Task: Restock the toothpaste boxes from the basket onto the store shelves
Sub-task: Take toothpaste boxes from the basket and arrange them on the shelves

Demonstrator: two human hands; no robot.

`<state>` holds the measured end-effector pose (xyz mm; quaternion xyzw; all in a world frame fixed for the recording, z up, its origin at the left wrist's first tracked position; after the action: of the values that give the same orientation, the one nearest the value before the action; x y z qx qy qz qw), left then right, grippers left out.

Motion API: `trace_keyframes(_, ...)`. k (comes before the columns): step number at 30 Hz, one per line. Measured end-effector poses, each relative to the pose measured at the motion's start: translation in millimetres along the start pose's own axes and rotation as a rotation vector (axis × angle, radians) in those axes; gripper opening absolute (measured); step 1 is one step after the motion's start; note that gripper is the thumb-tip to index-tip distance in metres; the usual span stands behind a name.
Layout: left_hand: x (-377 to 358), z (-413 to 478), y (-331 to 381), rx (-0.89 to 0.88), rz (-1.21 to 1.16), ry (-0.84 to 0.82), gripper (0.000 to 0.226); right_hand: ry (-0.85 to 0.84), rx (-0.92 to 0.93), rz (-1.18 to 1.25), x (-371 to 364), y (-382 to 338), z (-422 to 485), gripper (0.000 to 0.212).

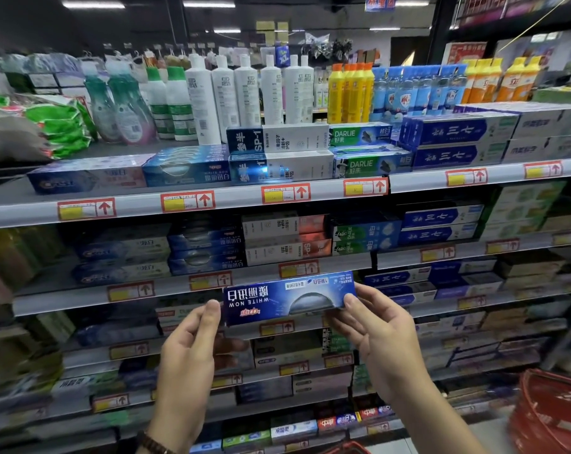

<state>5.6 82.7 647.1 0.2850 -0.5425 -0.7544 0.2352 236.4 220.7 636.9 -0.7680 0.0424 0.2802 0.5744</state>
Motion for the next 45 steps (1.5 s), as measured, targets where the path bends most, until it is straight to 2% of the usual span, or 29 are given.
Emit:
trace_keyframes(5,0,0,5,-0.036,0.04,-0.048,0.034,-0.014,-0.022,0.042,-4,-9,2,0.026)
trace_keyframes(9,-1,0,19,-0.177,0.149,-0.036,0.036,-0.006,-0.011,-0.012,-9,-16,5,0.024)
trace_keyframes(13,-7,0,29,-0.296,0.33,-0.12,0.032,-0.013,0.017,-0.133,-20,-24,8,0.024)
trace_keyframes(18,-21,5,25,-0.234,0.367,-0.277,0.022,-0.041,0.061,-0.272,-35,-32,9,0.024)
trace_keyframes(28,-35,3,10,-0.136,0.387,-0.446,0.029,-0.104,0.119,-0.467,-60,-33,5,0.021)
trace_keyframes(39,-26,2,-1,-0.072,0.264,-0.403,0.023,-0.128,0.157,-0.503,-76,-21,10,0.026)
trace_keyframes(42,-20,3,-2,-0.023,0.113,-0.32,0.02,-0.163,0.113,-0.459,-78,-14,13,0.033)
trace_keyframes(45,-13,7,-3,0.036,-0.043,-0.205,0.018,-0.17,0.078,-0.49,-76,-3,14,0.03)
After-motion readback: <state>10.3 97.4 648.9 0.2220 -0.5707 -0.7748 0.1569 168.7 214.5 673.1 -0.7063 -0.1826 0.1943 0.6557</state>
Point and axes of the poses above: each hand's wrist, its own z-axis towards the middle knuckle, its own x-axis out of the back of the hand, y = z × x, the point moved 5 cm from there along z, towards the middle knuckle, and after that the axes turned 14 degrees about -x, right-handed, at the moved point
